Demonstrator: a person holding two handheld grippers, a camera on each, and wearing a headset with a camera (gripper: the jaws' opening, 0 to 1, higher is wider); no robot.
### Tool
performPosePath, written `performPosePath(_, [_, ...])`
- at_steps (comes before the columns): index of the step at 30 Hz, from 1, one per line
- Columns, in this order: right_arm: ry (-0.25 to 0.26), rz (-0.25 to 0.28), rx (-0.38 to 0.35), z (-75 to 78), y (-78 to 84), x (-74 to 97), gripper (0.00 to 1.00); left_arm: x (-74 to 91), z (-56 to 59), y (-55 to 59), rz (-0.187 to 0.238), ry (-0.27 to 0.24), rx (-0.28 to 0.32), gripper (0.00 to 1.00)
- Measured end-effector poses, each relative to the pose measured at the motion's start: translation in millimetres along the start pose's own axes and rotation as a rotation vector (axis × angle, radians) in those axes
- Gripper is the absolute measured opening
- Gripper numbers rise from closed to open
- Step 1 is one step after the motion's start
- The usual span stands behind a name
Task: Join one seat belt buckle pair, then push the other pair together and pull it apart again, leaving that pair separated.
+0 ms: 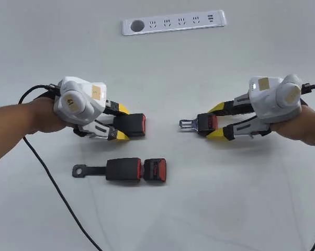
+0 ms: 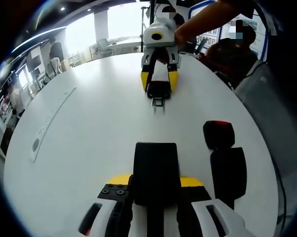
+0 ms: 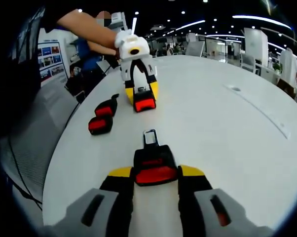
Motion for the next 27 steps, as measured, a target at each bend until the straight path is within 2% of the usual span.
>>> performPosePath(12, [-0.018,0.030,-0.010,-4.7,-13.3,-19.3,0.34,-0.7,1.2,0.1,-0.018,-0.003,0.000,0.35])
performPosePath(20, [-0.035,0.038,-0.017,-1.7,-23.8,-34.9,0.34,-0.9,2.4,0.8,-0.022,-0.007,0.008,0.35])
performPosePath(27, [-0.028,0.055,-0.004,-0.9,-34.8,-49.0,0.34,-0.7,2.0,1.0,-0.032,-0.008,0.008,0.35])
Point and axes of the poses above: the centre of the closed fingertips' face, and the gripper's own axes: x roughly backward along the fingers, z roughly to its right, y roughly out of its underside, the point moved 6 cm from there along x, roughly backward along the fingers
